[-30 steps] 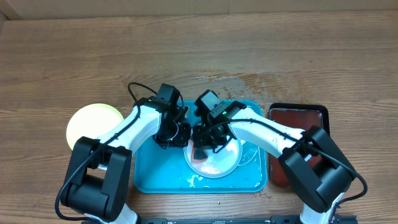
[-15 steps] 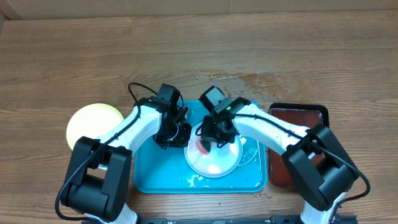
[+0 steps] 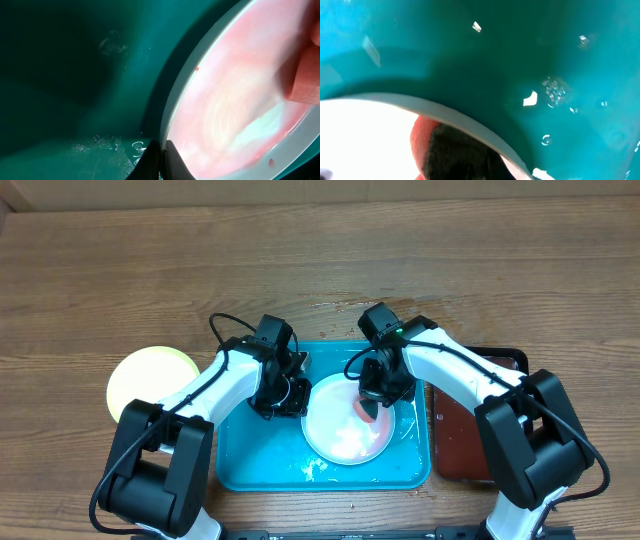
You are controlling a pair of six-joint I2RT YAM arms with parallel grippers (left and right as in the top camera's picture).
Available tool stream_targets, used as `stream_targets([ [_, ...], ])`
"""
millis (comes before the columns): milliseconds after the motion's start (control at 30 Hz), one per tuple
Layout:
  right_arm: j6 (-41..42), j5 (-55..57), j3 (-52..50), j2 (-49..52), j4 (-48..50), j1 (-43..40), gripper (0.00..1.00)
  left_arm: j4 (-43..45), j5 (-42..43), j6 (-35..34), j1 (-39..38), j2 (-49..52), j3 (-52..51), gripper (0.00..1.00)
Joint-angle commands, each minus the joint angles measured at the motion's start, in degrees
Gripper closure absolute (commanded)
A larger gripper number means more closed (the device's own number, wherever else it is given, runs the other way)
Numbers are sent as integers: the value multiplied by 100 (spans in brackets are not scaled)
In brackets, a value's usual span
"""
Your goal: Clean dirty plates on tray and stack at the side
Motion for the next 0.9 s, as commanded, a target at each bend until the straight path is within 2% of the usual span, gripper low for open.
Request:
stream_targets([
  [0,-1296,256,-81,44,-125,136,96,-85,-166,-13,26,59,2,96],
  [333,-2332,-374,-81,44,-365,960,96,-83,-166,-11,26,59,2,95],
  [633,-2164,-529,-79,4,-85,1095,96,-85,-166,-11,26,59,2,96],
  [867,-1626,103,63,-225,-98,1095,96,-90,-164,-13,26,59,2,96],
])
